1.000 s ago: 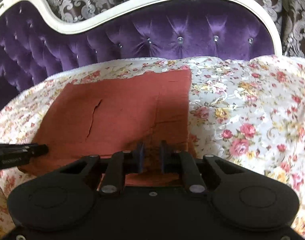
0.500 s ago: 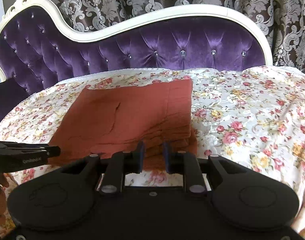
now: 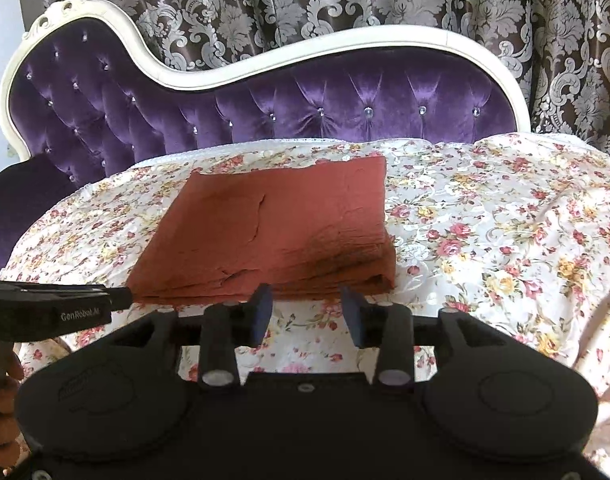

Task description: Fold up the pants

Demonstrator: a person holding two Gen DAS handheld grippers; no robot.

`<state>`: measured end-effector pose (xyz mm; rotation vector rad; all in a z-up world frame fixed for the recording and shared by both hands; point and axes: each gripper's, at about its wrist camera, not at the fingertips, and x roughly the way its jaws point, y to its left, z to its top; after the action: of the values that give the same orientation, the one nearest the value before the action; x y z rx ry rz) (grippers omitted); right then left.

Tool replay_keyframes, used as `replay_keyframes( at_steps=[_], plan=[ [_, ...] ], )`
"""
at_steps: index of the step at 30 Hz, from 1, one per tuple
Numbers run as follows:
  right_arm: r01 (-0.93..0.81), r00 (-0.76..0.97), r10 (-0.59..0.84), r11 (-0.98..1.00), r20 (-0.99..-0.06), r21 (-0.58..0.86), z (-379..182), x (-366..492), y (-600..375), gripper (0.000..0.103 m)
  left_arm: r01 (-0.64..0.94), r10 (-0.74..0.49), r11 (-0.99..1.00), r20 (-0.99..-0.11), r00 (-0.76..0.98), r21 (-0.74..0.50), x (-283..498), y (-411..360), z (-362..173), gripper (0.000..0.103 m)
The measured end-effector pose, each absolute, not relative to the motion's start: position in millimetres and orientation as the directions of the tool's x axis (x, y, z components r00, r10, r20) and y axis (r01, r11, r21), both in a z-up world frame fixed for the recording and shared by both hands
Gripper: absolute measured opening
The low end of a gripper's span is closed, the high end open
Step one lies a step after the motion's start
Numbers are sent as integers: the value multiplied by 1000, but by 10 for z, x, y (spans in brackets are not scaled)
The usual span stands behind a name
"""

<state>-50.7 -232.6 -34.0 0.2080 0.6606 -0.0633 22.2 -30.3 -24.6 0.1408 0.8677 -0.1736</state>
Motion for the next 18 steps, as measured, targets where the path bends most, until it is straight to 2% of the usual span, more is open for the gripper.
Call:
replay_keyframes(
  at_steps=[6,11,18],
  plan=[
    [159,768,-58,982,-638,101,-321,-574,-2199,54,198,-54,975,-748,661,104,31,-325,-232,24],
    [153,760,-47,982,-648,108,-353,-624,-2153,54,193,-39,974,-751,659,119,-49,-290,-239,24],
    [148,756,-51,984,-652,94,-364,-683,-2052,54,186,-76,981,-773,630,55,-93,-197,-237,24]
  ],
)
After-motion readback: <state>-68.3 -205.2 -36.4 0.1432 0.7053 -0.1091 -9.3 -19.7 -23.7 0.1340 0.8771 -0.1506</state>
